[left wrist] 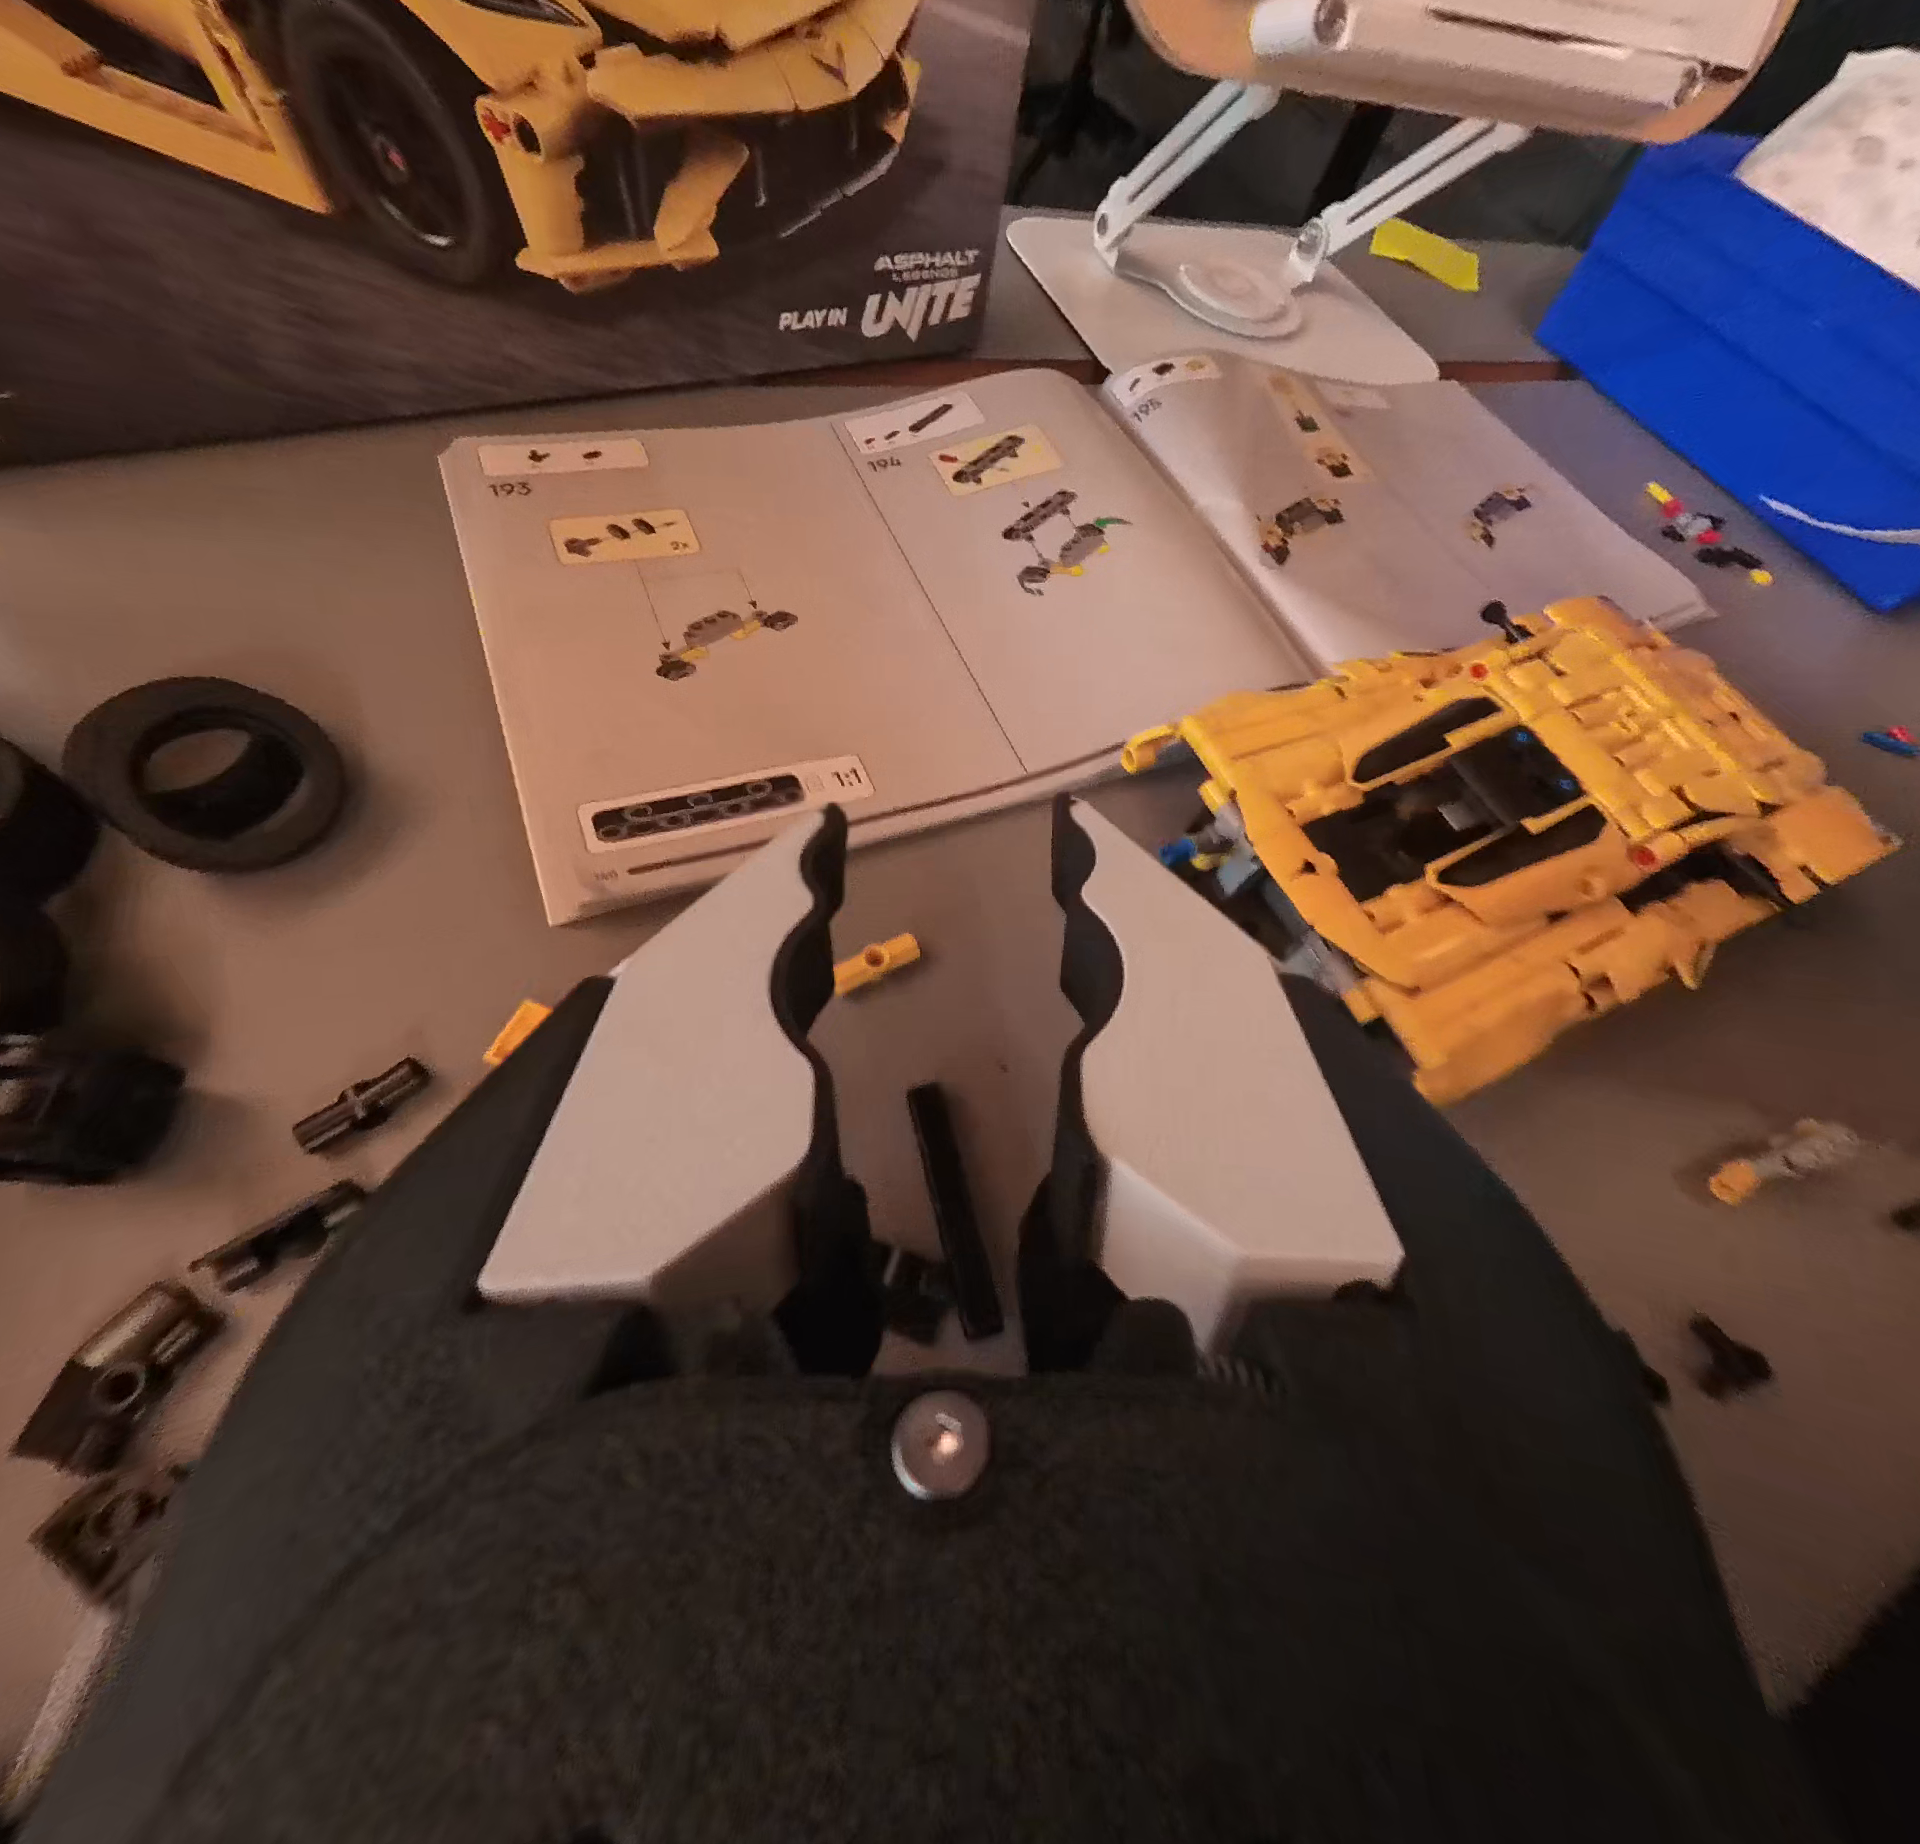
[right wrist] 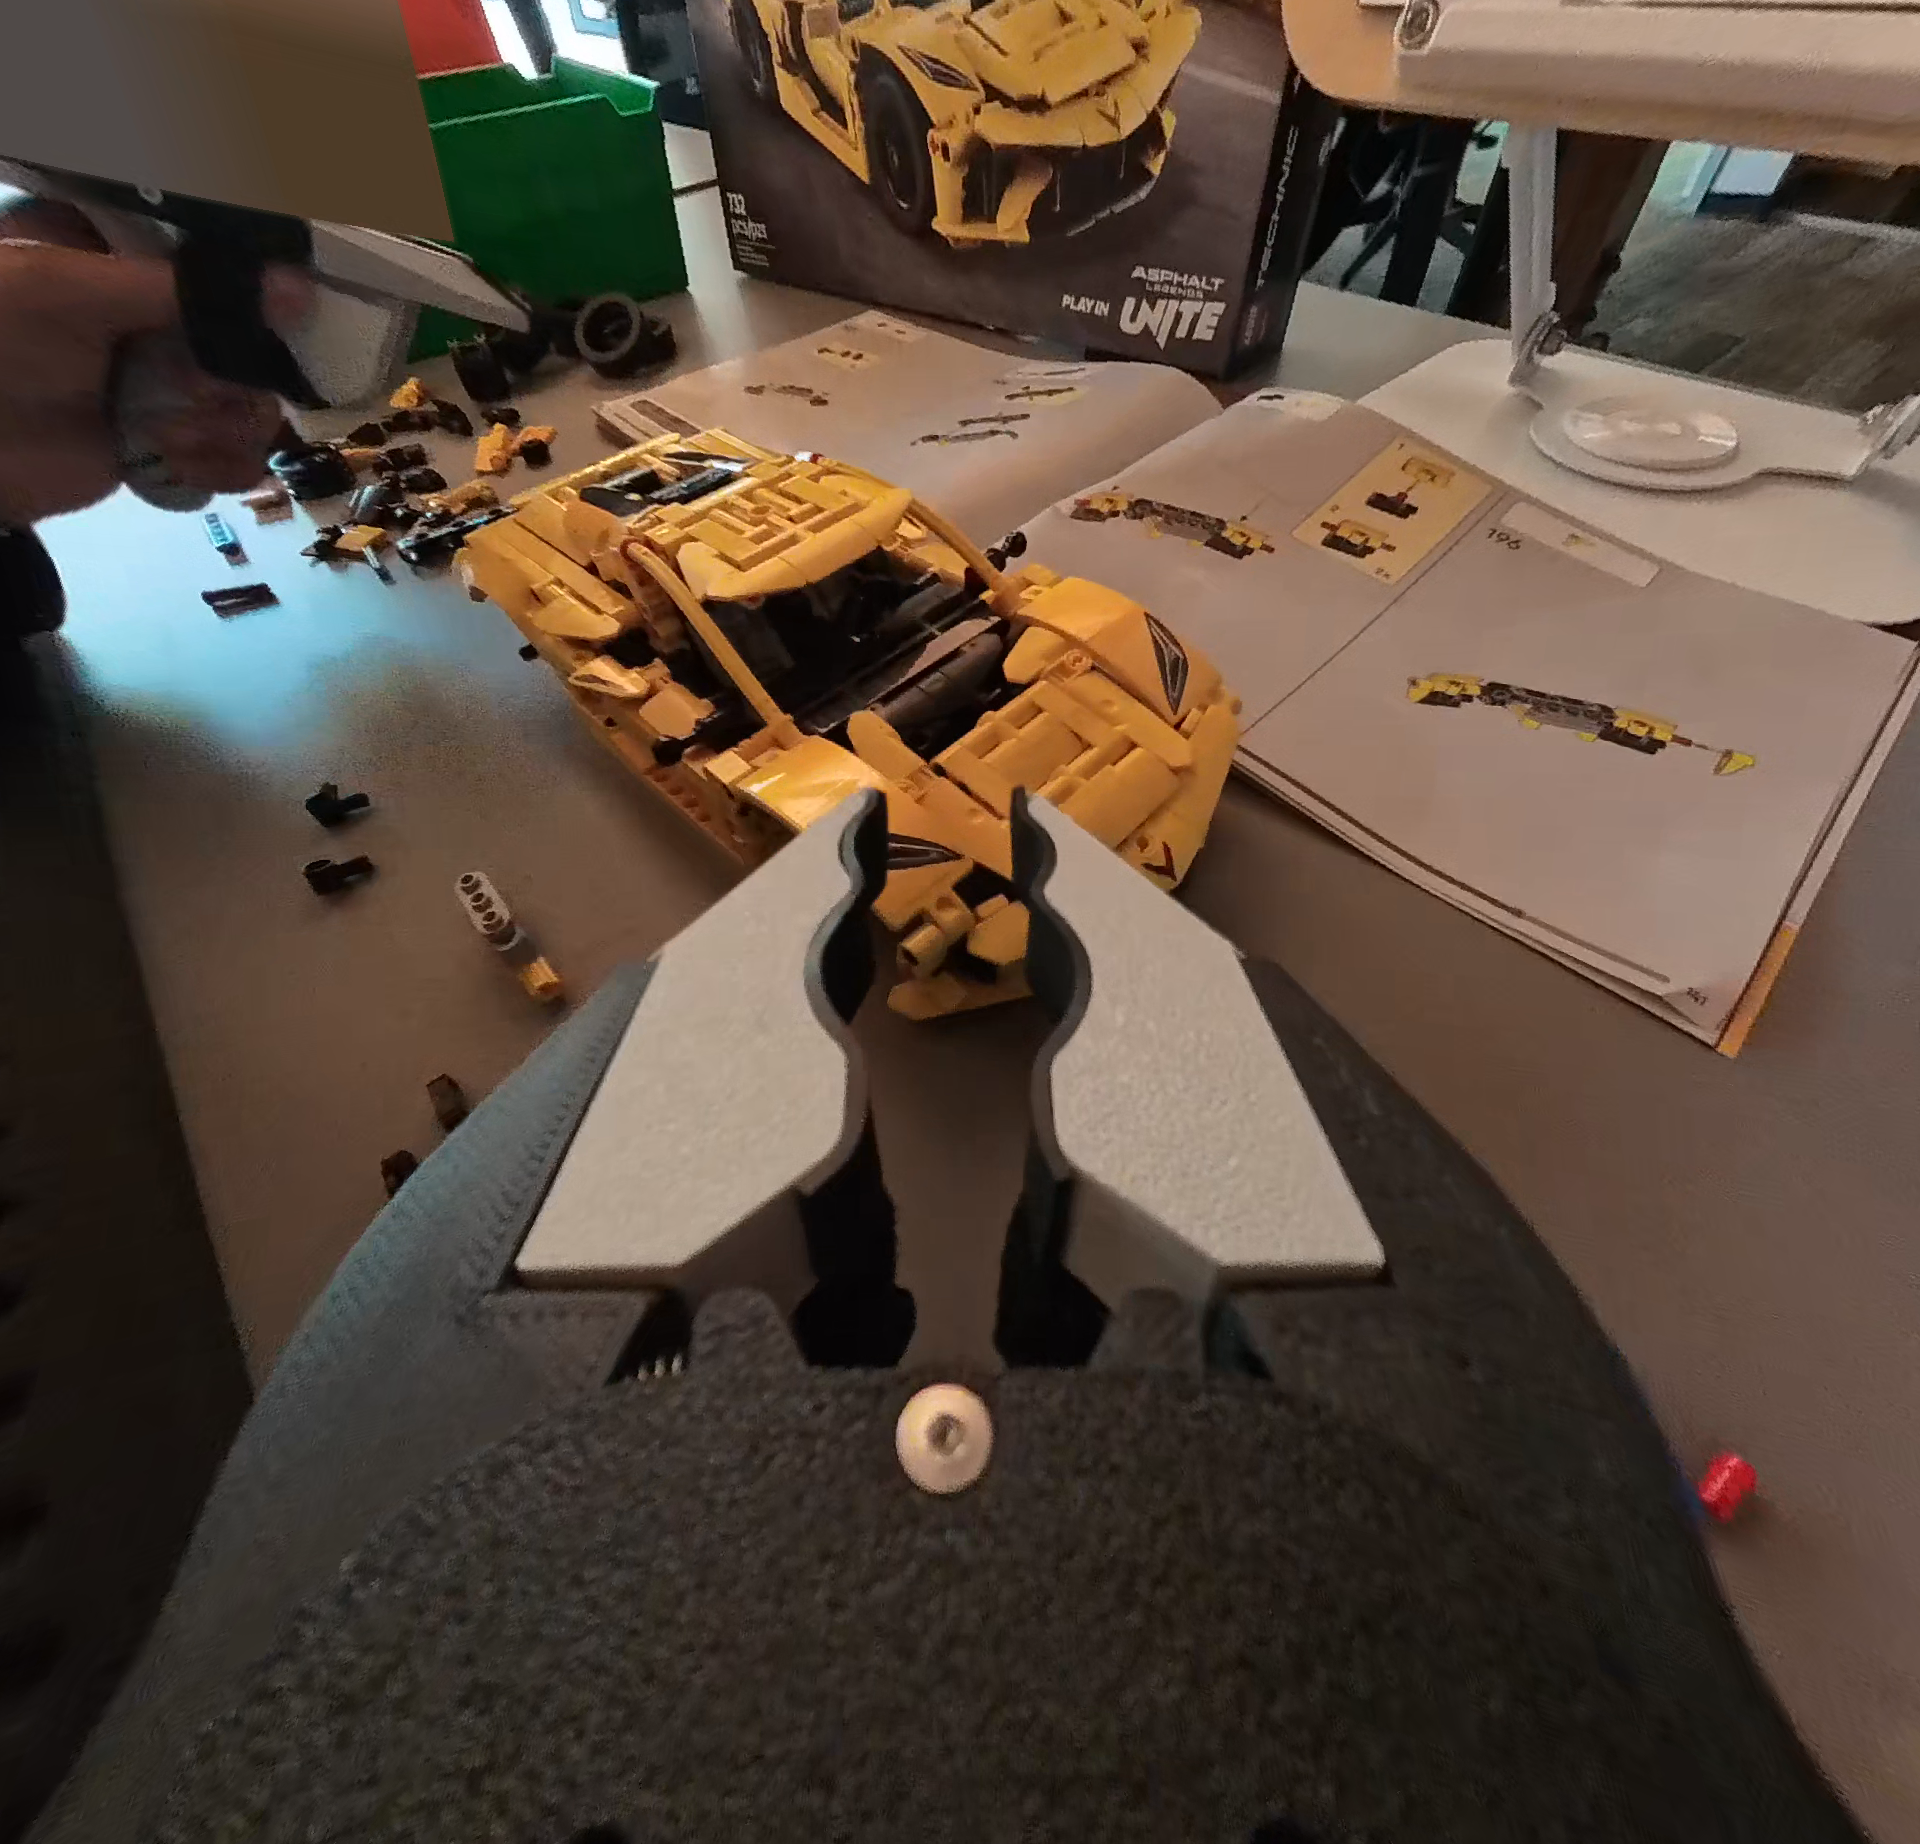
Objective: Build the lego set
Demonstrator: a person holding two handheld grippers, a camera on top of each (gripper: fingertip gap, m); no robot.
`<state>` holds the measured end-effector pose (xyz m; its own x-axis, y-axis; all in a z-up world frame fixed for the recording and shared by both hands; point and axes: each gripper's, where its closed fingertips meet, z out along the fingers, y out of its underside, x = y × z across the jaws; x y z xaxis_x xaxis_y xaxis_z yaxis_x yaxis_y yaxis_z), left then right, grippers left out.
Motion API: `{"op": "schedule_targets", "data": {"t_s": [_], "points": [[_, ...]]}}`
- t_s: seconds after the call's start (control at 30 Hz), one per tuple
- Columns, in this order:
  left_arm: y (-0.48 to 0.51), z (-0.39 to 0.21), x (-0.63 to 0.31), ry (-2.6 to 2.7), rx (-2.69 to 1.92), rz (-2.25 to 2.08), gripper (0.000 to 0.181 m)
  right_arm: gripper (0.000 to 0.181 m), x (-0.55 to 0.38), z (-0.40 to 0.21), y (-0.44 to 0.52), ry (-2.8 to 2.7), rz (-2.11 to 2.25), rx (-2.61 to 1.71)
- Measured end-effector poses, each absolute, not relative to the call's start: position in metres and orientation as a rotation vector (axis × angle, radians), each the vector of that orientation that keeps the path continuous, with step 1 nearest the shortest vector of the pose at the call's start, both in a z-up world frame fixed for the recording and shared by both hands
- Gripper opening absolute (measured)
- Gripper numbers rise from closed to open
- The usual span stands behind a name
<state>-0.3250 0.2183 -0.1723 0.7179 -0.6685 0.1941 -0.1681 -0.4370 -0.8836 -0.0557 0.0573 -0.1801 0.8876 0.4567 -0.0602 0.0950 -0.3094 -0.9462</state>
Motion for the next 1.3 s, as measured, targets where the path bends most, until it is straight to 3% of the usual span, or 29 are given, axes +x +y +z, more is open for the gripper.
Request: {"op": "schedule_targets", "data": {"t_s": [0.43, 1.3], "points": [[0.219, -0.176, -0.326, 0.658, -1.901, -0.675, 0.039, 0.009, -0.050, -0.177, 0.059, -0.404, 0.330, -1.844], [0.180, -0.158, -0.325, 0.777, -1.865, -0.703, 0.039, 0.018, -0.093, -0.170, 0.051, -0.542, 0.272, -1.848]]}}
